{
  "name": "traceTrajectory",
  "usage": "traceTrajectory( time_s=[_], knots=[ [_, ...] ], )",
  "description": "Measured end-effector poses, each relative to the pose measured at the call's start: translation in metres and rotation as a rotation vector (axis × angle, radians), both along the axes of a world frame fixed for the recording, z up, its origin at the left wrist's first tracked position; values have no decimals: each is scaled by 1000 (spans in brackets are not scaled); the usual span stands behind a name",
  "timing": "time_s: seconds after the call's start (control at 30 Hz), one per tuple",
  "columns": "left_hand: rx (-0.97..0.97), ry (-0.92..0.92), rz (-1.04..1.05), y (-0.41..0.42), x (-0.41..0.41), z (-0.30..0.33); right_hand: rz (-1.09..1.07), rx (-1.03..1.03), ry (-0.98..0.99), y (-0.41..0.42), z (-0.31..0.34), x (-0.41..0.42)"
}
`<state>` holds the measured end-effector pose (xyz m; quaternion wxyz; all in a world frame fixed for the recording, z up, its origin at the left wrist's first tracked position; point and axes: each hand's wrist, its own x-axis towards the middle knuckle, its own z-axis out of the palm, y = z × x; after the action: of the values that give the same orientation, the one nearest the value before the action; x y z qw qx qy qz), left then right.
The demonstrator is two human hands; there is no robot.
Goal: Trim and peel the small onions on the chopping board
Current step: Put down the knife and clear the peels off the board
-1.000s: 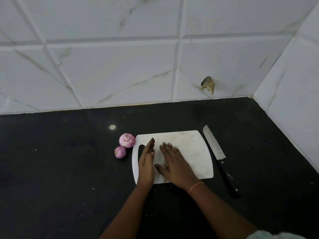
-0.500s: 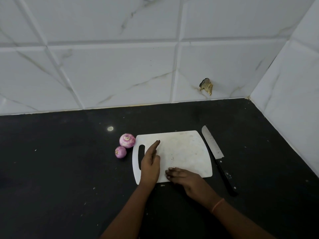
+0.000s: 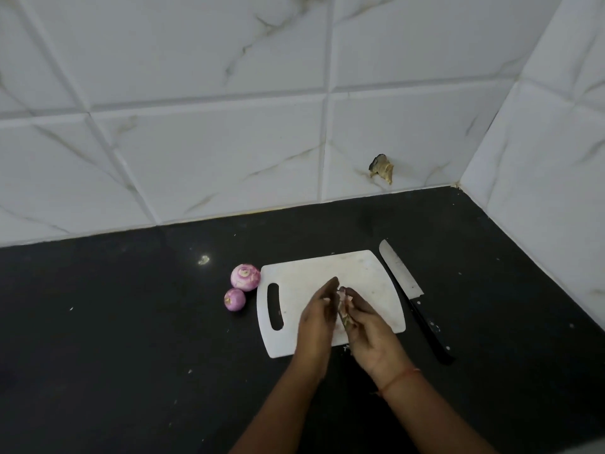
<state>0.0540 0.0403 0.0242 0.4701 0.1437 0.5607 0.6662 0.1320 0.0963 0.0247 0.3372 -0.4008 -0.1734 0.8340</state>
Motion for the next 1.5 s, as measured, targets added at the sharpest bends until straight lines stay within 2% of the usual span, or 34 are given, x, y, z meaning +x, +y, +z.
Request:
traceTrajectory(
  time_s=[0.1, 0.23, 0.4, 0.57, 0.63, 0.77, 0.87, 0.97, 1.03, 1.13, 1.27, 1.33, 1.4, 1.43, 1.5],
  knots=[
    [24, -152, 88, 2, 27, 23, -57, -33, 94, -18, 15, 3],
    [65, -98, 98, 8, 58, 38, -178, 18, 108, -24, 30, 26],
    [85, -58, -19, 6, 104, 44, -364, 111, 108, -37, 48, 74],
    [93, -90, -174, -13, 166, 46, -526, 58, 192, -68, 55, 133],
    [98, -92, -235, -25, 194, 47, -596, 100, 142, -83, 58, 161],
    [122, -33, -330, -50, 247, 30, -754, 50, 115, -113, 44, 212],
    [81, 3, -438, -79, 299, -8, -850, -13, 188, -139, 9, 263],
    [-10, 82, -523, -105, 337, -73, -919, -108, 105, -164, -54, 306],
    [-103, 115, -551, -118, 363, -125, -964, -150, -23, -178, -106, 329],
    [-272, 57, -563, -140, 387, -196, -991, -194, -220, -203, -178, 351],
    [-522, -58, -555, -154, 404, -275, -1012, -311, -204, -212, -256, 374],
    [-595, -171, -480, -154, 411, -308, -921, -350, -291, -215, -286, 381],
    [-682, -62, -362, -155, 421, -355, -853, -377, -241, -217, -310, 388],
    [-709, -102, -318, -156, 426, -372, -807, -374, -339, -216, -315, 391],
    [-679, -226, -264, -151, 430, -355, -619, -299, -613, -211, -328, 389]
  ],
)
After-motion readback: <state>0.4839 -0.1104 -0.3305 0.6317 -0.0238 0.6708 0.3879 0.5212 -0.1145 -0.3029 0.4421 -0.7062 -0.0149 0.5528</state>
